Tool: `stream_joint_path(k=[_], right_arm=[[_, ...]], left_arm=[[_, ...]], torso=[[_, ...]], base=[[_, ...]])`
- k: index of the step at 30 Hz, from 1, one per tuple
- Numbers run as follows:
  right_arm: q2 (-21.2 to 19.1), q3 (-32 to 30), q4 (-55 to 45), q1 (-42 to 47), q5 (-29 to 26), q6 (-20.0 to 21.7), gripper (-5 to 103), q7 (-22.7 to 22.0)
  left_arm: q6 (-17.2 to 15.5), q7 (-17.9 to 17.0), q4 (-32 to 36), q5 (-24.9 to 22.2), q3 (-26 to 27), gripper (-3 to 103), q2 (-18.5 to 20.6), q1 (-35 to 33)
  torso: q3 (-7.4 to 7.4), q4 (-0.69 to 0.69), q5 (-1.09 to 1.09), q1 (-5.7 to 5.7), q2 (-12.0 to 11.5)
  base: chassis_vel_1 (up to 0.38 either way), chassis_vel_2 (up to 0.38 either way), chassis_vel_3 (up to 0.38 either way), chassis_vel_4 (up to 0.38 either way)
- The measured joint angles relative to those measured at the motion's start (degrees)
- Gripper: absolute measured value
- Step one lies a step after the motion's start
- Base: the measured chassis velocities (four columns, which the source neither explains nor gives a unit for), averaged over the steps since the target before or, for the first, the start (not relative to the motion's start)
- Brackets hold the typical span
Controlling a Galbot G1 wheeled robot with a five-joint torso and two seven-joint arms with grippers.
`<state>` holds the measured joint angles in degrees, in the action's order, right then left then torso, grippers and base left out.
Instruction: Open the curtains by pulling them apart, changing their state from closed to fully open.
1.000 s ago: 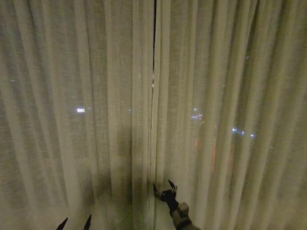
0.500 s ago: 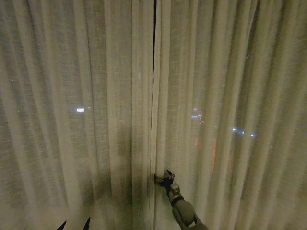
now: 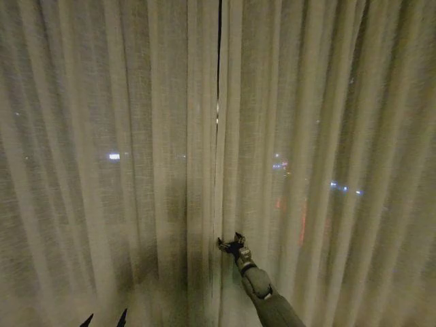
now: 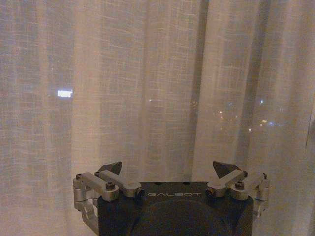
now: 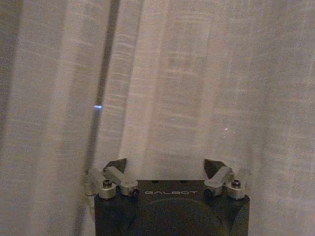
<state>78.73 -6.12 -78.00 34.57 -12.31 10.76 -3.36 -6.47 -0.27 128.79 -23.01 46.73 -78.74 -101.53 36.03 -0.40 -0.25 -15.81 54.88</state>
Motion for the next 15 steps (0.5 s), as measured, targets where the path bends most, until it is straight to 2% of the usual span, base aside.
stream_joint_path(k=[1, 4, 5, 8, 9, 12, 13, 15], right_arm=[[0.0, 0.0, 0.0, 0.0, 0.0, 0.0, 85, 0.0], [0.0, 0.31, -0.24, 0.82, -0.89, 0.41, 70, 0.31], [0.0, 0.31, -0.24, 0.82, -0.89, 0.41, 70, 0.31], [0.0, -0.2, -0.2, 1.06, -1.98, 0.53, 58, 0.32], [0.0, -0.2, -0.2, 1.06, -1.98, 0.53, 58, 0.32], [0.0, -1.09, -0.29, 1.23, -2.26, 0.6, 42, 0.27], [0.0, -1.09, -0.29, 1.23, -2.26, 0.6, 42, 0.27], [0.0, -1.5, -0.84, 1.65, -2.39, 0.62, 32, 0.1]], left_arm=[[0.0, 0.0, 0.0, 0.0, 0.0, 100, 0.0, 0.0], [0.0, -0.44, 0.33, -0.09, 0.52, 100, 0.13, -0.19], [0.0, -0.44, 0.33, -0.09, 0.52, 100, 0.13, -0.19], [0.01, -1.23, 0.74, -0.18, 0.39, 100, 0.11, -0.04], [0.01, -1.23, 0.74, -0.18, 0.39, 100, 0.11, -0.04], [0.01, -1.24, 1.27, -0.2, 0.23, 100, 0.03, -0.25], [0.01, -1.24, 1.27, -0.2, 0.23, 100, 0.03, -0.25], [0.02, -1.24, 1.29, -0.2, 0.17, 100, 0.0, -0.37]], torso=[[0.0, 0.0, 0.0, 0.0, 0.0], [0.0, 0.0, 0.01, 0.01, 0.0], [0.0, 0.0, 0.01, 0.01, 0.0], [0.0, 0.0, 0.01, 0.0, 0.0], [0.0, 0.0, 0.01, 0.0, 0.0], [0.0, -0.01, 0.0, 0.01, 0.0], [0.0, -0.01, 0.0, 0.01, 0.0], [0.0, 0.0, 0.0, 0.01, 0.0]], base=[[0.0, 0.0, 0.0, 0.0], [0.0, 0.0, 0.0, 0.0], [0.0, 0.0, 0.0, 0.0], [0.0, 0.0, 0.0, 0.0], [0.0, 0.0, 0.0, 0.0], [0.0, 0.0, 0.0, 0.0], [0.0, 0.0, 0.0, 0.0], [0.0, 0.0, 0.0, 0.0]])
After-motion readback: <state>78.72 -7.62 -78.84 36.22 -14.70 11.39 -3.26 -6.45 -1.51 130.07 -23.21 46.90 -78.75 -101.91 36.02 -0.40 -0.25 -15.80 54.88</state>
